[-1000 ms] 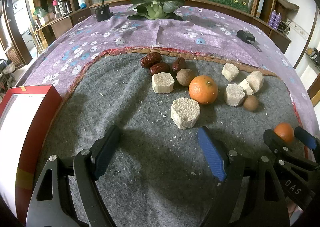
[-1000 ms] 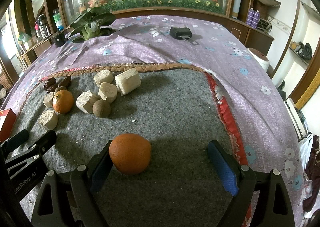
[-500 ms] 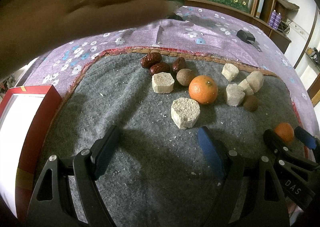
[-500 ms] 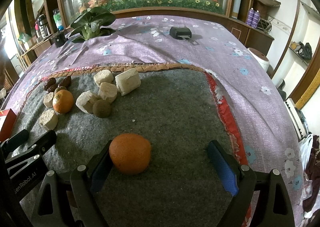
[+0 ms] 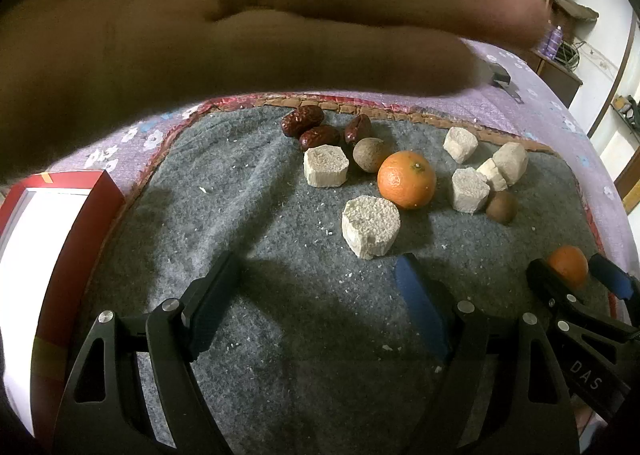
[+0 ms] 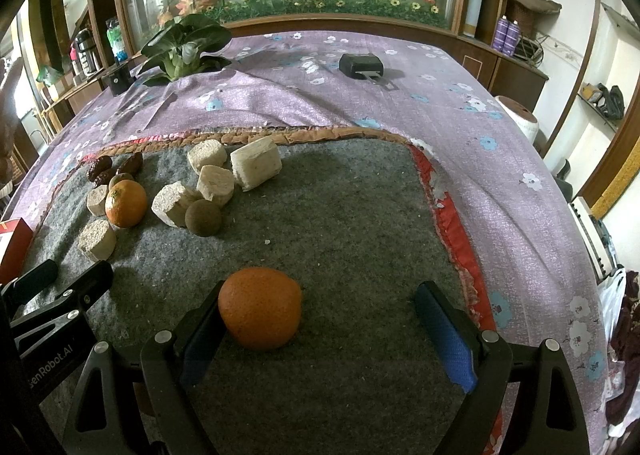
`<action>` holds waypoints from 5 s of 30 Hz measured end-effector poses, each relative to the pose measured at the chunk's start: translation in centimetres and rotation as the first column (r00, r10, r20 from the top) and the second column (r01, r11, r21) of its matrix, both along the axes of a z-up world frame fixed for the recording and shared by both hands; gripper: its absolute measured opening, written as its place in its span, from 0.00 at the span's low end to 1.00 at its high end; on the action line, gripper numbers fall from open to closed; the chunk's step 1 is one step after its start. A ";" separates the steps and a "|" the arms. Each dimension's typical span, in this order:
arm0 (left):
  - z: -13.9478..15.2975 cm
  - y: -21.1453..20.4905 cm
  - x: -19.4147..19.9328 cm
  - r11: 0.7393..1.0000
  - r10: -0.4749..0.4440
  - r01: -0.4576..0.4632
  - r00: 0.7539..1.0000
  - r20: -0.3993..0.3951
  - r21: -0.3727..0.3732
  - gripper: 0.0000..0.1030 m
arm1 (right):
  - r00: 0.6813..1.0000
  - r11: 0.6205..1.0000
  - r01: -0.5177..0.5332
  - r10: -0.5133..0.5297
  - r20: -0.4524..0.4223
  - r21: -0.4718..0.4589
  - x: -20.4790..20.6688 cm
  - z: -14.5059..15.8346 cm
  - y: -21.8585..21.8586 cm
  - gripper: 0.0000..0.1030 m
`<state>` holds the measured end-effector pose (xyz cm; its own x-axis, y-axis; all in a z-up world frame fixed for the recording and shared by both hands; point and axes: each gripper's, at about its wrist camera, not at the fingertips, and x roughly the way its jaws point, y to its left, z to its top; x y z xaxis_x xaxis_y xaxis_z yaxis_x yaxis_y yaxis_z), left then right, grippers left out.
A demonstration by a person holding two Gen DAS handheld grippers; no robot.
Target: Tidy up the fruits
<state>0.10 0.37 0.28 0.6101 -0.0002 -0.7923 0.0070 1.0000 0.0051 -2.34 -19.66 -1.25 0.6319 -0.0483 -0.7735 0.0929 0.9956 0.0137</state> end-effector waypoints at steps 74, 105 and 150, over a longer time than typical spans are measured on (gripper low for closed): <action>2.2 1.6 -2.2 0.996 -0.081 0.083 0.995 0.067 -0.032 0.79 | 0.981 0.987 -0.160 0.163 0.105 -0.031 -3.9 3.8 -0.8 0.87; 1.1 -1.3 1.2 0.981 -0.173 0.172 0.985 -0.004 -0.085 0.24 | 0.882 0.882 -0.469 0.467 0.053 0.036 -6.7 2.1 4.4 0.51; 4.6 11.5 -5.3 0.985 -0.067 0.059 0.997 -0.042 -0.163 0.28 | 0.782 0.773 -0.622 0.604 0.151 0.127 -4.6 5.3 14.3 0.24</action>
